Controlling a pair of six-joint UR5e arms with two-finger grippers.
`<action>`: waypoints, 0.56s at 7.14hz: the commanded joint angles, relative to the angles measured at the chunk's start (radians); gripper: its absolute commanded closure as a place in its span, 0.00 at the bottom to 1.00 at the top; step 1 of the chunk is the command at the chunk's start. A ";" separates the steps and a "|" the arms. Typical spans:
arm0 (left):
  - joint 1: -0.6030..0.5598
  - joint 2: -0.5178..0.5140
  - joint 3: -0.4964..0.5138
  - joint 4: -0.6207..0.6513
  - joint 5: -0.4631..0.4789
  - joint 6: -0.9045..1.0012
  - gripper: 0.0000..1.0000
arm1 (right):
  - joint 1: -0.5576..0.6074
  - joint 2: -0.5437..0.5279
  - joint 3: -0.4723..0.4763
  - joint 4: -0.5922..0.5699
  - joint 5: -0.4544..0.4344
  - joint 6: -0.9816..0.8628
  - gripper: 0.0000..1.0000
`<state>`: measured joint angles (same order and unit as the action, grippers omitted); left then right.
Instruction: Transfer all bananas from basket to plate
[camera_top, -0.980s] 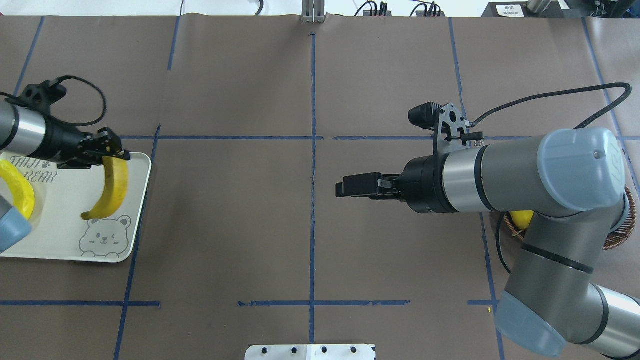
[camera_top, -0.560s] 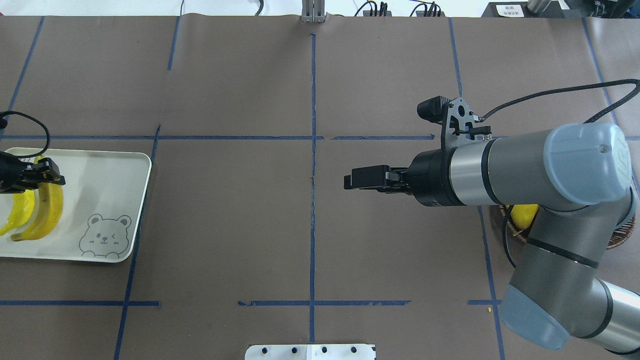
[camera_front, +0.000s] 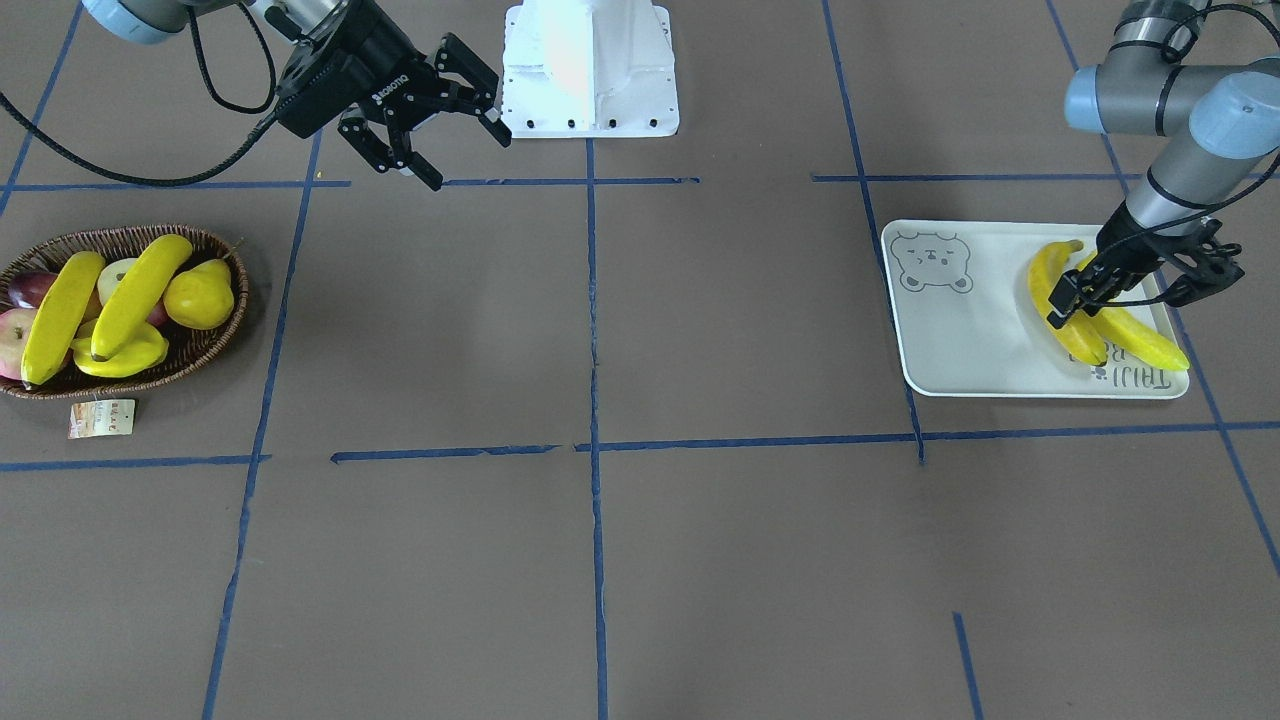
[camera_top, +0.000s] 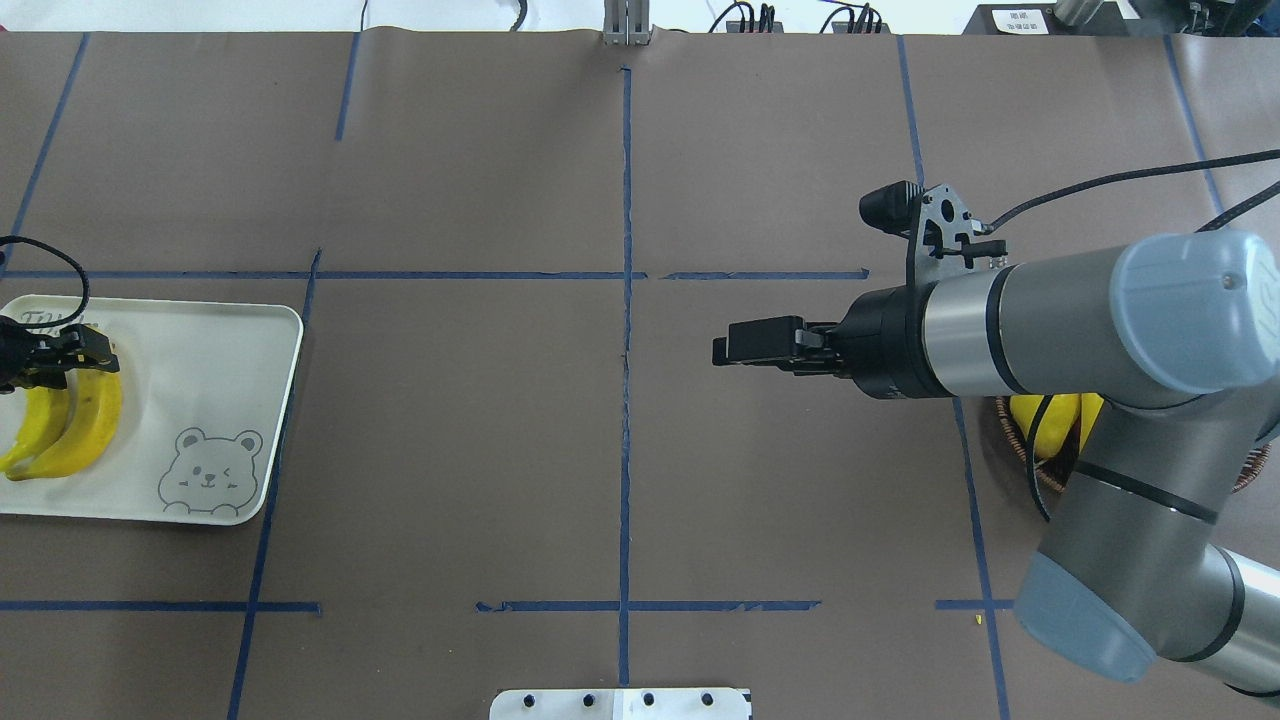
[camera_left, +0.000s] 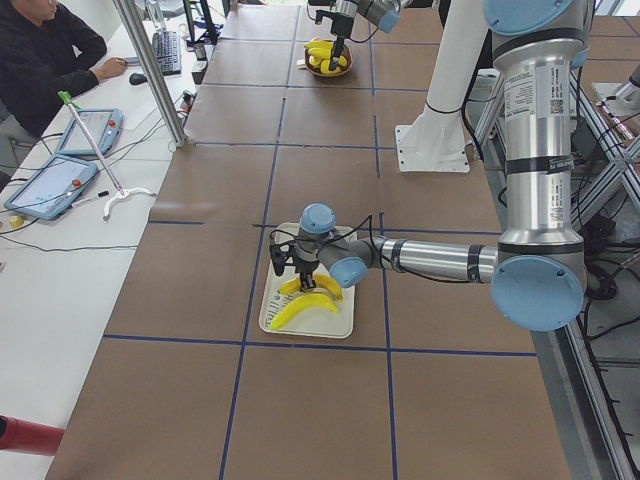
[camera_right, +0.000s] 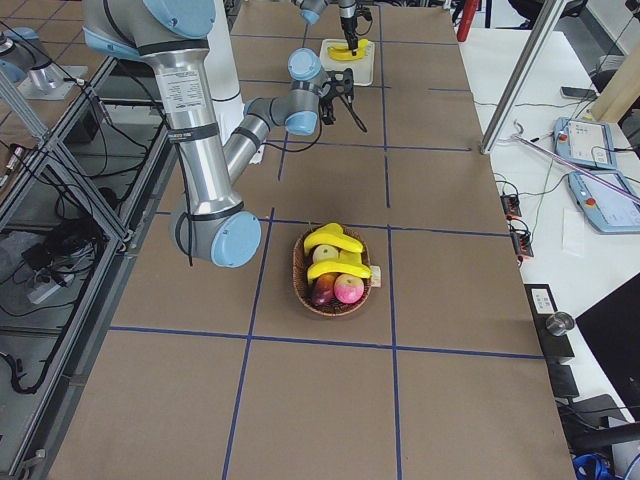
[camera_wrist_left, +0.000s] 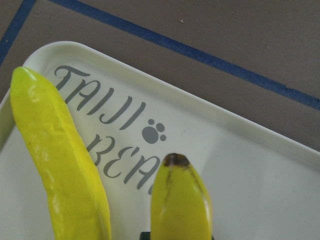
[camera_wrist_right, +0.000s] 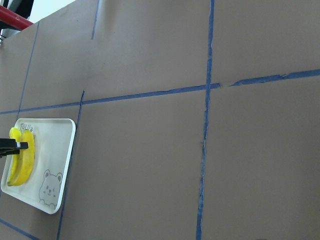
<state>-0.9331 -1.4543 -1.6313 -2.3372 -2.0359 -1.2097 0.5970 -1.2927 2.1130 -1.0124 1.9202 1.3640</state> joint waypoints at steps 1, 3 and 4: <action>-0.007 0.000 -0.028 0.004 -0.027 0.028 0.00 | 0.064 -0.049 0.001 -0.002 0.061 -0.009 0.00; -0.089 -0.008 -0.097 0.022 -0.178 0.028 0.00 | 0.185 -0.181 0.010 -0.002 0.141 -0.048 0.00; -0.130 -0.017 -0.145 0.059 -0.246 0.027 0.00 | 0.222 -0.262 0.024 -0.002 0.161 -0.092 0.00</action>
<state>-1.0091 -1.4622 -1.7234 -2.3116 -2.1949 -1.1819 0.7630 -1.4601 2.1236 -1.0139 2.0494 1.3166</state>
